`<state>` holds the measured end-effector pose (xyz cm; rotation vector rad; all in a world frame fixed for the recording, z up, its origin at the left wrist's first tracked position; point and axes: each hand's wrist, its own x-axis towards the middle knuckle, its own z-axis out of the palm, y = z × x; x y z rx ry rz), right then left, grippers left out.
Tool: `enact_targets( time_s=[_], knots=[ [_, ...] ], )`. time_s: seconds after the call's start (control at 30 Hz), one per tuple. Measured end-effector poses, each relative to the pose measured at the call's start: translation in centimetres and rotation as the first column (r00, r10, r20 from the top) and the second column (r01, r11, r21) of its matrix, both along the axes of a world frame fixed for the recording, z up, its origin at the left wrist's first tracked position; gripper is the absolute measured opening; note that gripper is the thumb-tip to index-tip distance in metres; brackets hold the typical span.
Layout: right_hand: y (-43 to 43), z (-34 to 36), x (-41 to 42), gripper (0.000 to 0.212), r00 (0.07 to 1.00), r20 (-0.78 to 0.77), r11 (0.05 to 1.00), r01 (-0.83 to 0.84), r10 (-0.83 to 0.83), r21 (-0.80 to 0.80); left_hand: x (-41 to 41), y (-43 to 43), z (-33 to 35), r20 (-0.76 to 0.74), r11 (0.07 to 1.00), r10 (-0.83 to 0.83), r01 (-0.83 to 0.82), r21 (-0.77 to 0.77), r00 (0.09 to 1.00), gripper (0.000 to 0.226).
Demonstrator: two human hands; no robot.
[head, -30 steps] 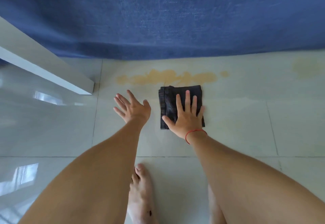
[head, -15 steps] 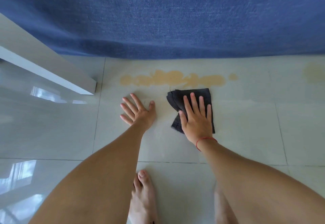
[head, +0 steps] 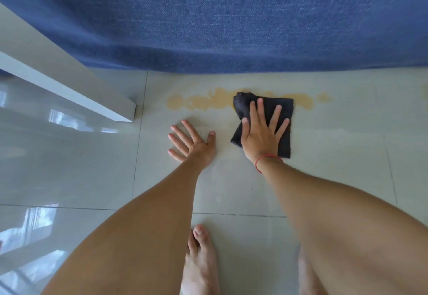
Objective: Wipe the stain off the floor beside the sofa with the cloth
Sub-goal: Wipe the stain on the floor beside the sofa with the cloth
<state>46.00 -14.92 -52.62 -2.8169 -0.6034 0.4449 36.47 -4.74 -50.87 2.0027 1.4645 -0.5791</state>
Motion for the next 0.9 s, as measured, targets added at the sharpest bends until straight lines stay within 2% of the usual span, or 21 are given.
enact_targets(
  time_s=[0.17, 0.3, 0.37, 0.43, 0.53, 0.63, 0.73, 0.9],
  knots=[
    [-1.4, 0.1, -3.4, 0.054, 0.969, 0.008, 0.968, -0.249, 0.249, 0.019, 0.1, 0.1, 0.1, 0.028, 1.000, 0.026, -0.025, -0.013, 0.999, 0.077],
    [-6.8, 0.2, -3.2, 0.054, 0.916, -0.023, 0.917, -0.399, 0.400, 0.028, -2.0, -0.3, 0.2, 0.201, 0.993, -0.016, -0.009, 0.121, 0.980, 0.072],
    [-9.1, 0.4, -2.1, 0.056, 0.928, -0.017, 0.928, -0.371, 0.371, 0.025, -3.8, 0.6, 0.2, 0.181, 0.974, -0.035, -0.007, 0.227, 0.983, 0.069],
    [-9.9, 0.5, -1.2, 0.059, 0.964, -0.017, 0.964, -0.265, 0.265, -0.004, -5.4, 2.6, 0.0, 0.104, 0.962, -0.002, -0.026, 0.270, 0.995, 0.066],
    [-8.0, 0.6, -0.9, 0.053, 0.996, -0.050, 0.997, -0.077, 0.076, -0.012, -6.3, 4.5, -0.2, 0.050, 0.982, 0.098, -0.105, 0.158, 0.994, 0.062],
    [-4.3, 0.5, -1.4, 0.053, 0.998, -0.045, 0.999, 0.033, -0.034, -0.017, -6.3, 4.5, -0.5, 0.048, 0.986, 0.107, -0.112, 0.120, 0.993, 0.061],
    [-0.5, 0.4, -2.2, 0.053, 0.999, -0.035, 1.000, 0.006, -0.007, -0.019, -6.4, 4.7, -0.4, 0.043, 0.990, 0.105, -0.109, 0.090, 0.994, 0.061],
    [4.0, 0.1, -6.3, 0.053, 0.984, 0.007, 0.984, -0.176, 0.176, 0.028, -6.5, 5.0, 0.2, 0.020, 0.995, 0.086, -0.087, 0.045, 0.996, 0.060]
  ],
)
